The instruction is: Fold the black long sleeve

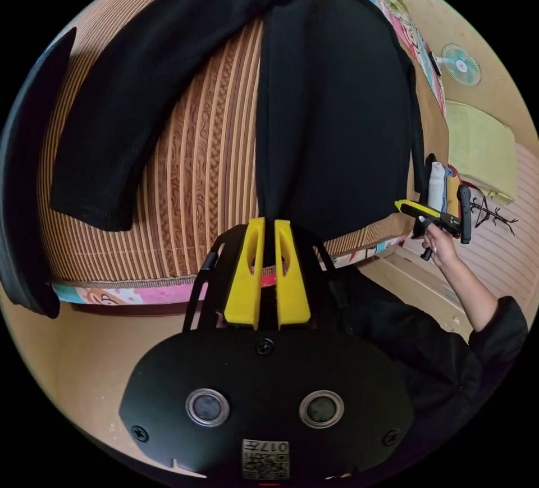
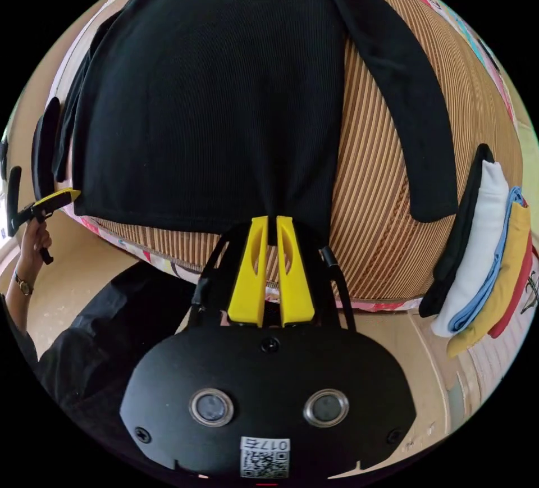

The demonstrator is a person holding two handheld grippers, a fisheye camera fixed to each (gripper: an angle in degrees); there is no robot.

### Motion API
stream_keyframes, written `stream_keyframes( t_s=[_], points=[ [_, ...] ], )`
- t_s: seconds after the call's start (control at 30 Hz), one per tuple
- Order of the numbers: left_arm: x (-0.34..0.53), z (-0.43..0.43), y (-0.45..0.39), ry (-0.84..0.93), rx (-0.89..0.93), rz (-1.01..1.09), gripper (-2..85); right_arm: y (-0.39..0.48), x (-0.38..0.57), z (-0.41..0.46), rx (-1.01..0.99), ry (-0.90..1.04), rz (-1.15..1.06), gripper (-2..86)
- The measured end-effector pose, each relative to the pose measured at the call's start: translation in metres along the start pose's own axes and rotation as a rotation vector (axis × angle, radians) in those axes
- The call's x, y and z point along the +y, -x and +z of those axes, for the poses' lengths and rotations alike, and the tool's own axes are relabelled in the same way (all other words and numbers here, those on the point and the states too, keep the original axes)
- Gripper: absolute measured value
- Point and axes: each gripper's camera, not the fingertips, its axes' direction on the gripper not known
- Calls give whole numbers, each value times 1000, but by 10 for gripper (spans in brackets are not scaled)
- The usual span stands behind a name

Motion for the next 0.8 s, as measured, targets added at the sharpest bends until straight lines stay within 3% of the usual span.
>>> stream_keyframes(
  t_s=[0.17, 0.27, 0.33, 0.43, 0.57, 0.67, 0.8],
  points=[
    [53, -3, 51, 55, 162, -225, 63, -31, 48, 20, -68, 149, -42, 32],
    [98, -30, 118, -218, 482, -549, 95, -60, 60, 19, -134, 183, 6, 29],
    [132, -34, 168, -504, 799, -818, 115, -83, 63, 13, -209, 174, 75, 28],
    [143, -27, 200, -716, 993, -1021, 134, -117, 65, 7, -308, 183, 178, 22],
    [139, -16, 217, -812, 1088, -1181, 108, -150, 69, -8, -307, 147, 228, 9],
    [148, -17, 218, -851, 1073, -1303, 39, -171, 74, -20, -312, 104, 255, 6],
    [154, -83, 200, -933, 830, -1084, 37, -207, 83, -18, -423, 80, 347, 7]
  ],
)
